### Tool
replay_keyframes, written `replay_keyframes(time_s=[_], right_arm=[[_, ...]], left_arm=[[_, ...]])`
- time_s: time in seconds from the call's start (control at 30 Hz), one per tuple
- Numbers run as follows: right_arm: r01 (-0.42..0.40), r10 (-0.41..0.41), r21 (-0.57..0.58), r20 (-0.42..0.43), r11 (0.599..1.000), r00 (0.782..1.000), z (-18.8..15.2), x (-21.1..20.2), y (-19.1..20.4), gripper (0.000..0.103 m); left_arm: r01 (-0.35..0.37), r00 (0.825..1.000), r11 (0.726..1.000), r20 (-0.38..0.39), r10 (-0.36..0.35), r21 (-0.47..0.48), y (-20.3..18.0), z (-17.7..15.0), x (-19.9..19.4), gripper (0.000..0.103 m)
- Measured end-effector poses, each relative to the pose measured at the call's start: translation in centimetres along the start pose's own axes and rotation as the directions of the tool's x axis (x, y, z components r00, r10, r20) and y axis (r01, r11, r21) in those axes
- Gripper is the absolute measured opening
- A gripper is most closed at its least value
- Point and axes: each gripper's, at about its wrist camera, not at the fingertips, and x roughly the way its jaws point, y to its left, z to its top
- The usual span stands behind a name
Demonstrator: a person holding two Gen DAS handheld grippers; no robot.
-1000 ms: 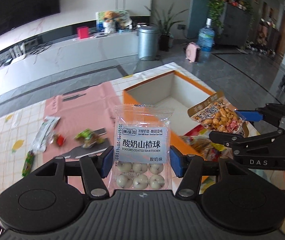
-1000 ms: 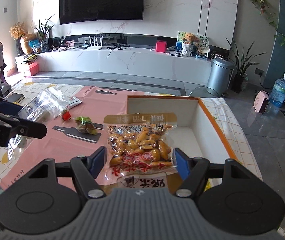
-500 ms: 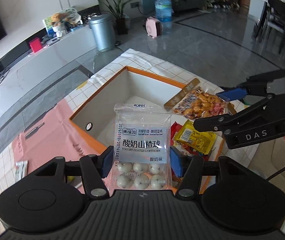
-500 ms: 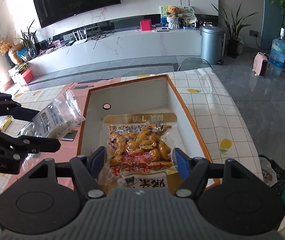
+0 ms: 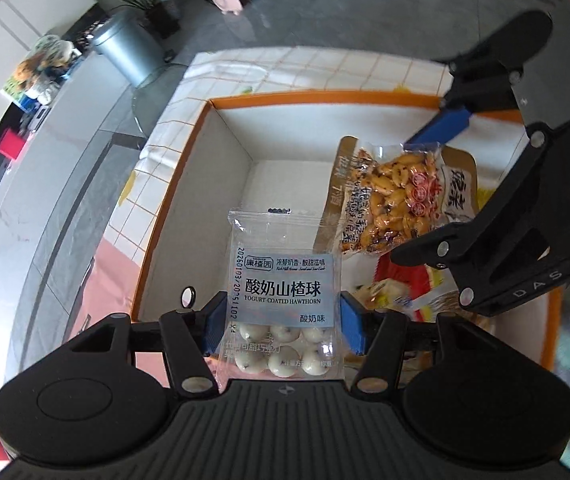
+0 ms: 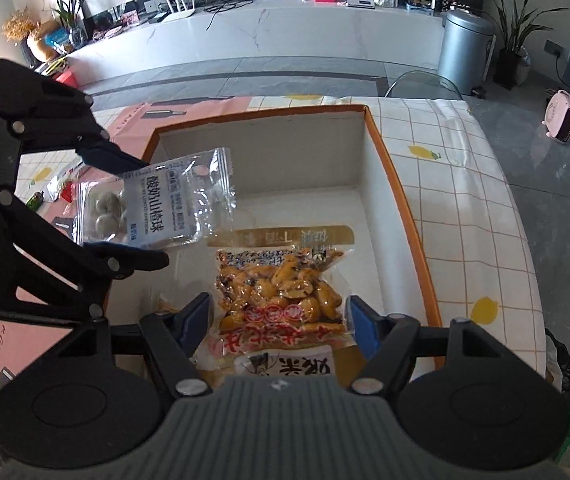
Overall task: Organize snacks
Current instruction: 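Carry both bags into the orange box and open both tools to release, then withdraw both open tools from the box back over the placemat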
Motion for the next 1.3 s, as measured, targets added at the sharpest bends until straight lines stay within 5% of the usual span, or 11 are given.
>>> replay_keyframes(time_s=[0.33, 0.83, 1.3], right_arm=[[0.001, -0.003, -0.019, -0.111, 1.0, 0.994, 2.7, 5.8, -1.2, 0.07], [-0.021, -0.009, -0.103, -0.281, 0.994, 0.96, 3.8, 10.7, -1.1, 0.07], [-0.102, 0.082, -0.037, -0.35, 0.994, 0.933, 5.5, 12.1, -2.2, 0.071]], left_arm=[[0.005, 0.997, 0.994, -0.081, 0.004, 0.113, 1.5, 1.4, 5.5, 0.066], [0.057, 0.99, 0.99, -0.135, -0.039, 0.13, 2.6, 0.7, 9.8, 0.074], [0.065, 0.998, 0.997, 0.017, -0.065, 0.029, 5.0, -1.5, 3.1, 0.077]])
